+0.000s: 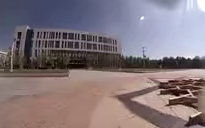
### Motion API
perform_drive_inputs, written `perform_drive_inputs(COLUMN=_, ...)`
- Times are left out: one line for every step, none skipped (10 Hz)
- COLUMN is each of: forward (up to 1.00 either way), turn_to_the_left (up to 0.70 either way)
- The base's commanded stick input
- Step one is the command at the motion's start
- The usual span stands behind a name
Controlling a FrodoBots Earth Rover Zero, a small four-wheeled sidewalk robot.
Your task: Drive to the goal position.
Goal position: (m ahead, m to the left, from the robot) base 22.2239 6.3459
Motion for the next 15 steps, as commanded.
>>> perform_drive_inputs(forward=0.7, turn_to_the_left=0.0)
perform_drive_inputs(forward=0.7, turn_to_the_left=0.0)
perform_drive_inputs(forward=0.7, turn_to_the_left=0.0)
perform_drive_inputs(forward=0.7, turn_to_the_left=0.0)
perform_drive_inputs(forward=0.7, turn_to_the_left=0.0)
perform_drive_inputs(forward=0.7, turn_to_the_left=0.0)
perform_drive_inputs(forward=0.7, turn_to_the_left=0.0)
perform_drive_inputs(forward=0.7, turn_to_the_left=0.0)
perform_drive_inputs(forward=0.7, turn_to_the_left=0.0)
perform_drive_inputs(forward=0.7, turn_to_the_left=0.0)
perform_drive_inputs(forward=0.7, turn_to_the_left=0.0)
perform_drive_inputs(forward=0.7, turn_to_the_left=0.0)
perform_drive_inputs(forward=0.7, turn_to_the_left=0.0)
perform_drive_inputs(forward=0.7, turn_to_the_left=0.0)
perform_drive_inputs(forward=0.7, turn_to_the_left=0.0)
